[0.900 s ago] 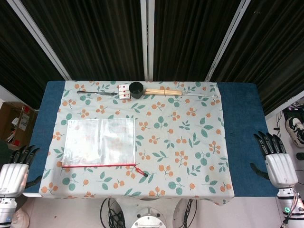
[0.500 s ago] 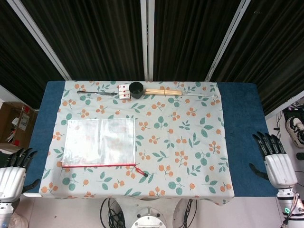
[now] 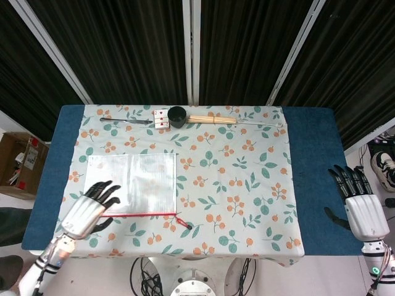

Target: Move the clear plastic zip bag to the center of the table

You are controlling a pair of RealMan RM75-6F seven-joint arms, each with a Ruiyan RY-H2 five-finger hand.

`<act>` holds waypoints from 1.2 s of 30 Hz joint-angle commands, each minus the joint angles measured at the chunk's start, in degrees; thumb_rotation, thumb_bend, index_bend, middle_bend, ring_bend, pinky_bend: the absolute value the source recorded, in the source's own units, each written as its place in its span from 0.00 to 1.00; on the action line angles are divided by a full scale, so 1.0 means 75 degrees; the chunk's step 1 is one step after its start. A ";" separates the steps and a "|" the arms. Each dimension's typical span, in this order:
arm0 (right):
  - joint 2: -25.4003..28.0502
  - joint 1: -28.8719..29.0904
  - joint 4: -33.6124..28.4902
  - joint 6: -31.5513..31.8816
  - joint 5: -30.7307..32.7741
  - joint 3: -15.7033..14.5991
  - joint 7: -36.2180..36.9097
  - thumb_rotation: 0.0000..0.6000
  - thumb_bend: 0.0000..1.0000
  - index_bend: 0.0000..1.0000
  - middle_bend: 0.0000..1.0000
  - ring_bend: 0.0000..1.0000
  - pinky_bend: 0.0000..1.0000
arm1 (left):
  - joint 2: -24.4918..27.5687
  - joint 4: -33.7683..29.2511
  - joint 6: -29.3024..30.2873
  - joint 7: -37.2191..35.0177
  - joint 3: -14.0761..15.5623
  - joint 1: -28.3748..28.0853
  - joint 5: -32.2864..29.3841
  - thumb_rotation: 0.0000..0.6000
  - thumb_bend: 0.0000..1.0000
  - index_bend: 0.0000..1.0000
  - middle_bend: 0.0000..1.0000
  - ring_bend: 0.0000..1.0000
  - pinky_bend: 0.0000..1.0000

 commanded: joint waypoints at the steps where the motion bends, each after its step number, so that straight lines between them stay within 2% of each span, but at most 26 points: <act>1: -0.0017 0.0024 0.0008 -0.0053 0.0030 0.0003 -0.0016 1.00 0.13 0.03 0.05 0.00 0.05 | -0.0442 -0.0305 -0.1536 0.0407 -0.0323 -0.1129 -0.0033 1.00 0.24 0.39 0.17 0.11 0.17; 5: -0.0029 0.0041 0.0057 -0.0178 0.0181 0.0002 0.0019 1.00 0.13 0.03 0.05 0.00 0.05 | -0.1062 -0.0214 -0.2629 0.0856 -0.0601 -0.1745 -0.0826 1.00 0.22 0.41 0.17 0.11 0.17; 11: -0.0083 0.0042 0.0168 -0.0123 0.0223 0.0043 0.0077 1.00 0.13 0.03 0.05 0.00 0.05 | -0.1963 0.0201 -0.3331 0.1936 -0.0769 -0.2213 -0.1726 1.00 0.21 0.42 0.17 0.11 0.17; 18: -0.0151 0.0057 0.0280 -0.0127 0.0208 0.0020 0.0168 1.00 0.13 0.03 0.05 0.00 0.05 | -0.2872 0.0664 -0.3515 0.2875 -0.0787 -0.2549 -0.2435 1.00 0.21 0.42 0.16 0.10 0.14; 23: -0.0142 0.0029 0.0316 -0.0119 0.0257 0.0006 0.0258 1.00 0.13 0.03 0.05 0.00 0.05 | -0.3305 0.0940 -0.3505 0.3249 -0.0678 -0.2687 -0.2761 1.00 0.21 0.47 0.16 0.10 0.14; 36: -0.0204 0.0013 0.0438 -0.0094 0.0258 -0.0022 0.0359 1.00 0.13 0.03 0.05 0.00 0.05 | -0.3695 0.0992 -0.3368 0.3932 -0.0493 -0.2914 -0.3564 1.00 0.23 0.50 0.16 0.10 0.14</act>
